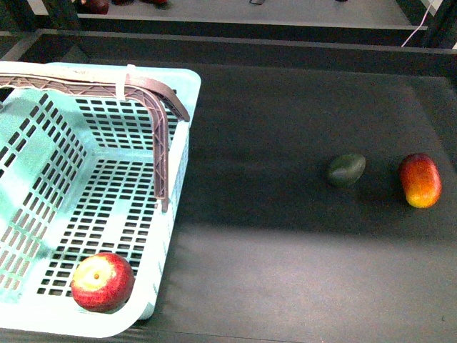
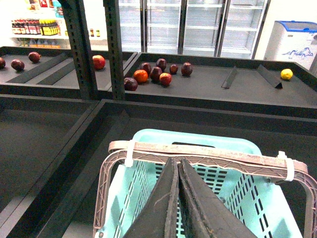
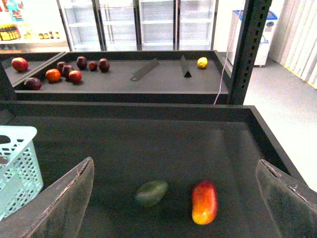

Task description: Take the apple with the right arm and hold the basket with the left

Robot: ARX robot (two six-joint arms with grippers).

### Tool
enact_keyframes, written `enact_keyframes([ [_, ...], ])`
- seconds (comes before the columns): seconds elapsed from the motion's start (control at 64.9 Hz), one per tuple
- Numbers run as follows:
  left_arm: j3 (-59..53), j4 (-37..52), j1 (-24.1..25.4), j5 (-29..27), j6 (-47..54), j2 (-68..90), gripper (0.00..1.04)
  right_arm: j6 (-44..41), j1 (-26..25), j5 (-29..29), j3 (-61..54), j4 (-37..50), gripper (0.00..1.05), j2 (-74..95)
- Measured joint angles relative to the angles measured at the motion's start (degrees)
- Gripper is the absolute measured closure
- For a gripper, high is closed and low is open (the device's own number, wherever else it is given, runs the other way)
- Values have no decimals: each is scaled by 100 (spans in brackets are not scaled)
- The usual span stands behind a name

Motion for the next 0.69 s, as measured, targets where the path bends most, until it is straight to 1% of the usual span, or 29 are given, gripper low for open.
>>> enact_keyframes([
  [0.139,-2,-590,0,-2,2,-621,102,0,-2,0,0,0,9,0],
  [0.277,-2,-990,0,-2,2,-1038,102,0,0,0,0,0,9,0],
  [0.693,-2,-1869,0,0,2,-1923,102,0,0,0,0,0,9,0],
])
